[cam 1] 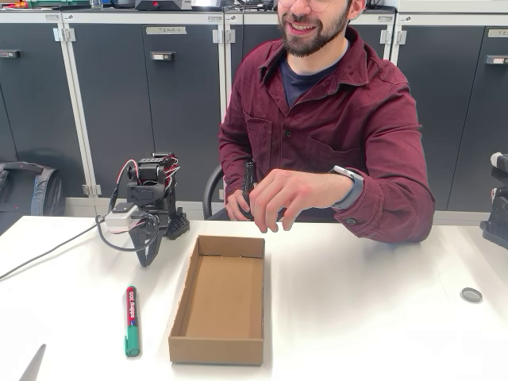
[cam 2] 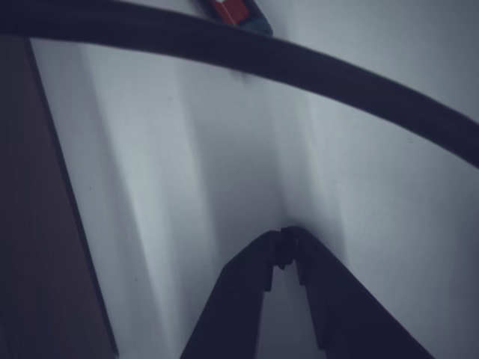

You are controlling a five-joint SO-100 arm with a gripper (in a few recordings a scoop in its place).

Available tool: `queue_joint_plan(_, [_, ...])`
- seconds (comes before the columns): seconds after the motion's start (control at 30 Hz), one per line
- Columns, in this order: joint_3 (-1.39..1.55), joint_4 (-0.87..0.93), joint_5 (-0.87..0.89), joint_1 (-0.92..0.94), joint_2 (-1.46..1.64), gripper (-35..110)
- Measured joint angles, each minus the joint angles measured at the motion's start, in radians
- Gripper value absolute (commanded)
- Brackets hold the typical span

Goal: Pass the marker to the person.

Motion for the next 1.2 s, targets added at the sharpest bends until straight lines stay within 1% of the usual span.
queue_joint_plan(0.1, [0.000, -0.009, 0.017, -0.005, 0.000, -5])
queue_joint_plan(0.17, [0.000, -0.008, 0.087, -0.032, 0.000, -5])
queue_joint_plan(0.27, [0.000, -0.012, 0.126, -0.035, 0.000, -5])
queue_joint_plan(0.4, [-0.008, -0.100, 0.155, -0.046, -0.029, -5])
queue_joint_plan(0.5, [-0.051, -0.201, 0.176, -0.061, -0.193, -5])
queue_joint_plan(0.67, [-0.290, -0.218, 0.190, -0.078, -0.482, -5])
queue_joint_plan(0.73, [-0.396, -0.198, 0.160, -0.084, -0.574, -5])
queue_joint_plan(0.83, [-0.534, -0.146, 0.054, -0.107, -0.650, -5])
queue_joint_plan(0.93, [-0.652, -0.054, -0.021, -0.137, -0.718, -5])
queue_joint_plan(1.07, [-0.695, -0.037, -0.153, -0.130, -0.819, -5])
queue_joint_plan(1.2, [-0.710, 0.020, -0.334, -0.127, -0.868, -5])
